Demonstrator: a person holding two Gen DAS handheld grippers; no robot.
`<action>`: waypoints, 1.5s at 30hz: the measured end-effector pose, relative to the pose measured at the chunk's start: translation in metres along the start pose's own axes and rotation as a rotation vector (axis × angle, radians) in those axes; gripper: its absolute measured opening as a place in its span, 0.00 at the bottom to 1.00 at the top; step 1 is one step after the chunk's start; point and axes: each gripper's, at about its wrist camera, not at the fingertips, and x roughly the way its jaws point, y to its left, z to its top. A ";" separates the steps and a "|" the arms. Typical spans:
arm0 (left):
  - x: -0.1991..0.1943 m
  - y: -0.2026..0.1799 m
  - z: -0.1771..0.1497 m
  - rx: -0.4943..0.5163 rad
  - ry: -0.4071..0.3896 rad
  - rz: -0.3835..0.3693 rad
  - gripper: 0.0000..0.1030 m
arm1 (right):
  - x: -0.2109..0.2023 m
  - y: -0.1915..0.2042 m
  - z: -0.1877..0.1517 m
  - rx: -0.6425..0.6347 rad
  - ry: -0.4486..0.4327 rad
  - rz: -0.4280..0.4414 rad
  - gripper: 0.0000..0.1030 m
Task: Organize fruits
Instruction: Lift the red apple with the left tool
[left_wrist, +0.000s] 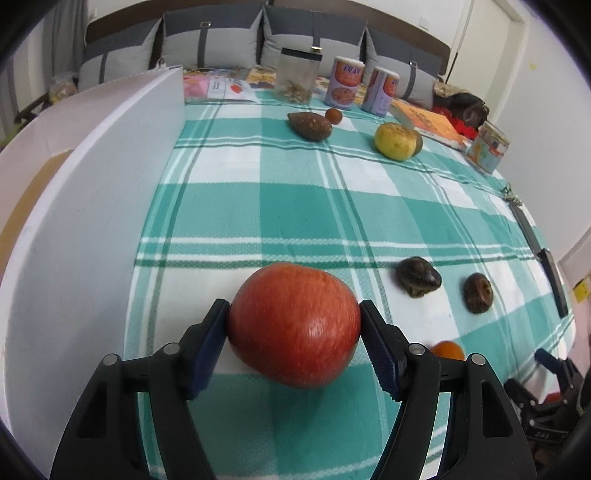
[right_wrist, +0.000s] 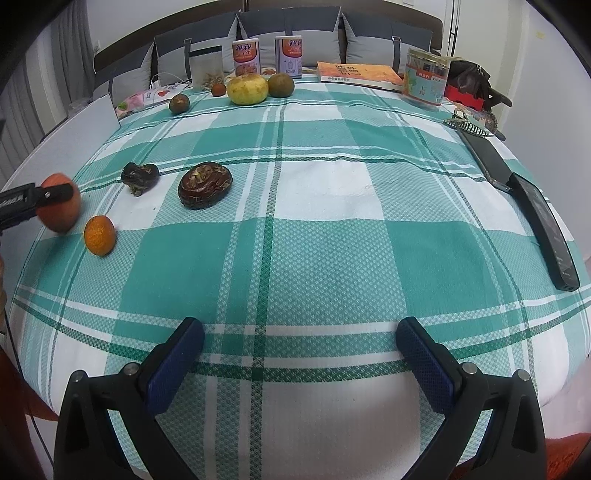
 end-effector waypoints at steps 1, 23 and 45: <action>0.001 0.001 0.002 -0.011 0.011 -0.005 0.70 | 0.000 0.000 0.000 0.001 -0.001 0.000 1.00; 0.004 0.005 0.012 -0.005 0.037 0.033 0.81 | -0.001 0.000 -0.001 0.000 -0.001 0.000 1.00; 0.030 -0.007 0.040 0.041 0.056 0.048 0.71 | 0.000 -0.001 0.001 0.003 0.002 0.004 1.00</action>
